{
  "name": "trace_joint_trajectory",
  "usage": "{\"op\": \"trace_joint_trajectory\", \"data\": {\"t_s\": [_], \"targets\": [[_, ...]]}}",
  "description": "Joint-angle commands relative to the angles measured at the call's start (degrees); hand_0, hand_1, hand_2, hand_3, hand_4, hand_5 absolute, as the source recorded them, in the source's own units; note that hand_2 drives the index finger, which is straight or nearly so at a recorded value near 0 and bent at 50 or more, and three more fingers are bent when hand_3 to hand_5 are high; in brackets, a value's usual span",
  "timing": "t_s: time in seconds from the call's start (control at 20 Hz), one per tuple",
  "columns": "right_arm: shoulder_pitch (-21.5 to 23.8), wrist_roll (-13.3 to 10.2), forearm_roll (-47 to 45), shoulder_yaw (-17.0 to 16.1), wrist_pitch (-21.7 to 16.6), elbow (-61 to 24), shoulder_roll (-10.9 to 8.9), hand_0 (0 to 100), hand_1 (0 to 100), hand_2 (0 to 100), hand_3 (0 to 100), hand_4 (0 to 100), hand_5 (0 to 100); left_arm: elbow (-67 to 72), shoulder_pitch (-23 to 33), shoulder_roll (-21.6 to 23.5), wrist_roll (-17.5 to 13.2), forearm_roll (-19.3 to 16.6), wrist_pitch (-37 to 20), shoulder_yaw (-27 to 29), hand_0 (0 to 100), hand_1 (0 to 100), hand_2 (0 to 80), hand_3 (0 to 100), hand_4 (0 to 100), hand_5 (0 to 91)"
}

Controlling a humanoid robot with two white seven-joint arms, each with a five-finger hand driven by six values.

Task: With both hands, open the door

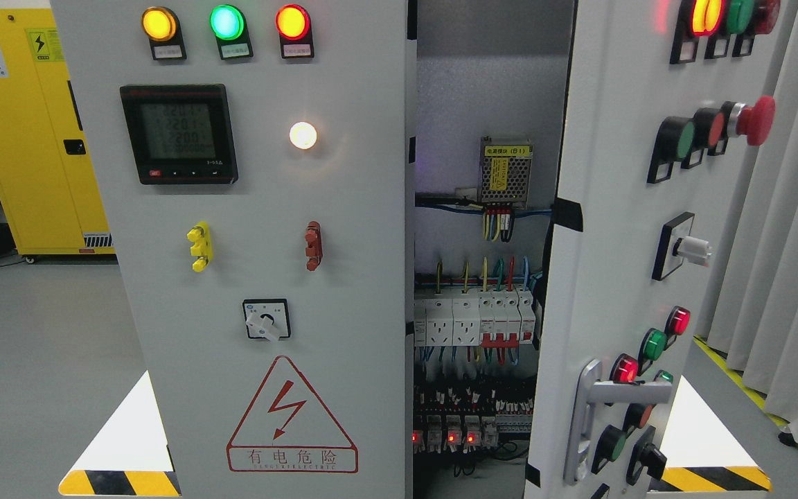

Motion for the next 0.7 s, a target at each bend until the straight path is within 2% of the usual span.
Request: {"op": "trace_joint_trajectory", "data": {"t_s": [0.0,0.3,0.4,0.5,0.65], "targets": [[1.9,0.0,0.0,-0.1,0.0,1.2,0.00,0,50,4,0,0,0,0.0,0.0,-1.2,0.0,-0.2,0.1,-0.2,12,56,0.0,0,0,0.0],[1.9,0.0,0.0,-0.2,0.0,1.2,0.09,0,50,4,0,0,0,-0.6,0.0,-1.2,0.0,-0.2,0.0,-0.1,12,56,0.0,0,0,0.0],[1.9,0.0,0.0,-1.5,0.0,1.2,0.18,0,50,4,0,0,0,-1.3,0.0,-1.2,0.0,-0.2,-0.2,0.0,12,56,0.0,0,0,0.0],[1.9,0.0,0.0,-2.1,0.0,1.2,0.18,0,50,4,0,0,0,-6.6,1.0,-1.1,0.0,-0.2,-1.6,0.0,12,56,0.0,0,0,0.0],[1.9,0.0,0.0,-2.1,0.0,1.2,0.18,0,50,4,0,0,0,-18.2,3.7,-0.4,-0.1,1.7,-2.1,1.1,12,56,0.0,0,0,0.0]]}}
